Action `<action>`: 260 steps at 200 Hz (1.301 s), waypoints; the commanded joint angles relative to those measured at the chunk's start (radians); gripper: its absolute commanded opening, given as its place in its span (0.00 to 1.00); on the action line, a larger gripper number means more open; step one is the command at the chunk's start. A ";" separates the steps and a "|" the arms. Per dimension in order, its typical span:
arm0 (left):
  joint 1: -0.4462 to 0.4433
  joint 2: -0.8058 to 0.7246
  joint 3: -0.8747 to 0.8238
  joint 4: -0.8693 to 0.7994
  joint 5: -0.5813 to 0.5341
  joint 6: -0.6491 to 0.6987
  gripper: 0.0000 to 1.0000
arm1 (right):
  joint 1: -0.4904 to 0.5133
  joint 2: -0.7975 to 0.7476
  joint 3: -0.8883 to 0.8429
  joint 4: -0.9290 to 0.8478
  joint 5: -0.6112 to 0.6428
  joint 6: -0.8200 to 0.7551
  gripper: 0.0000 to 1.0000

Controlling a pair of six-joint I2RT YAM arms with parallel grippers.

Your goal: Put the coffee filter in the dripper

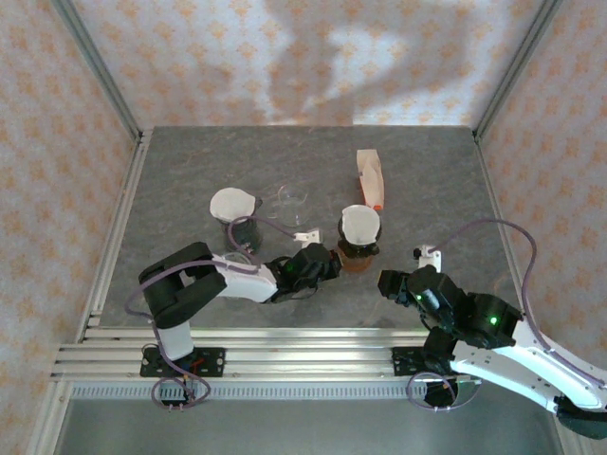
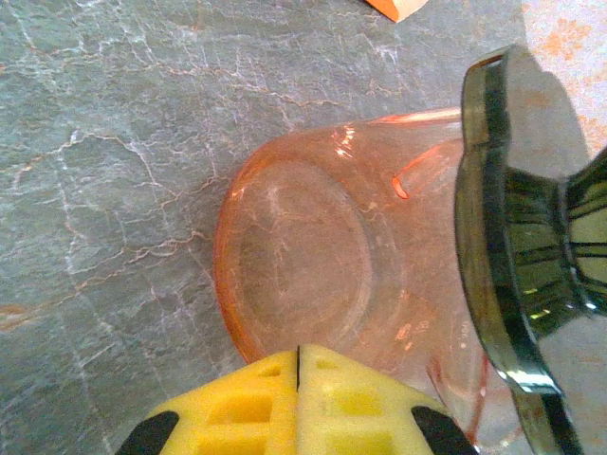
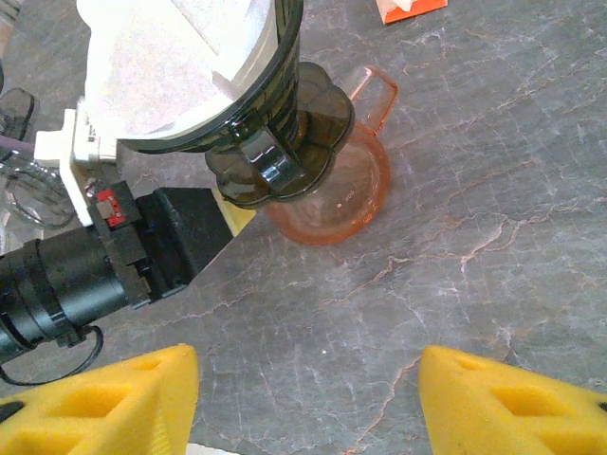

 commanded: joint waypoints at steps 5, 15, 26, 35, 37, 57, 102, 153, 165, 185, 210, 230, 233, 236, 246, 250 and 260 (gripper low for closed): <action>0.003 -0.098 -0.049 -0.024 0.000 0.003 0.00 | 0.005 -0.010 -0.022 -0.019 0.035 0.009 0.60; -0.003 -0.131 -0.068 -0.035 -0.004 -0.001 0.00 | 0.004 -0.010 -0.032 -0.015 0.035 0.011 0.57; -0.010 -0.171 -0.086 -0.049 -0.008 -0.003 0.00 | 0.005 -0.010 -0.047 -0.011 0.036 0.013 0.50; -0.019 -0.205 -0.093 -0.075 -0.011 0.000 0.03 | 0.004 -0.010 -0.058 -0.002 0.032 0.019 0.45; -0.022 -0.212 -0.095 -0.078 -0.012 0.001 0.03 | 0.004 -0.010 -0.062 0.000 0.030 0.020 0.44; -0.059 -0.299 -0.086 -0.148 -0.031 0.032 0.12 | -0.002 -0.001 -0.093 0.021 0.027 0.040 0.30; -0.122 -0.489 -0.052 -0.296 -0.056 0.096 0.37 | -0.185 0.006 -0.278 0.275 -0.244 0.057 0.12; -0.150 -0.675 -0.049 -0.370 -0.041 0.172 0.99 | -0.408 0.025 -0.463 0.703 -0.542 0.155 0.09; -0.153 -0.708 -0.042 -0.398 -0.039 0.190 0.99 | -0.430 0.060 -0.465 0.744 -0.563 0.156 0.08; -0.164 -0.764 -0.038 -0.431 -0.045 0.216 1.00 | -0.489 0.153 -0.488 0.837 -0.618 0.174 0.06; -0.176 -0.836 -0.043 -0.469 -0.063 0.237 0.99 | -0.518 0.240 -0.493 0.917 -0.643 0.176 0.04; -0.180 -0.891 -0.055 -0.498 -0.083 0.242 0.99 | -0.533 0.295 -0.476 0.943 -0.645 0.164 0.02; -0.178 -0.900 -0.057 -0.506 -0.086 0.241 1.00 | -0.535 0.305 -0.474 0.947 -0.647 0.162 0.01; -0.178 -0.908 -0.059 -0.511 -0.089 0.241 1.00 | -0.538 0.313 -0.473 0.952 -0.647 0.162 0.01; -0.180 -0.933 -0.064 -0.529 -0.095 0.244 0.99 | -0.544 0.344 -0.472 0.977 -0.649 0.162 0.01; -0.178 -0.942 -0.066 -0.536 -0.097 0.245 1.00 | -0.543 0.357 -0.472 0.987 -0.650 0.162 0.01; -0.180 -0.966 -0.069 -0.561 -0.112 0.242 1.00 | -0.545 0.392 -0.467 1.006 -0.650 0.159 0.00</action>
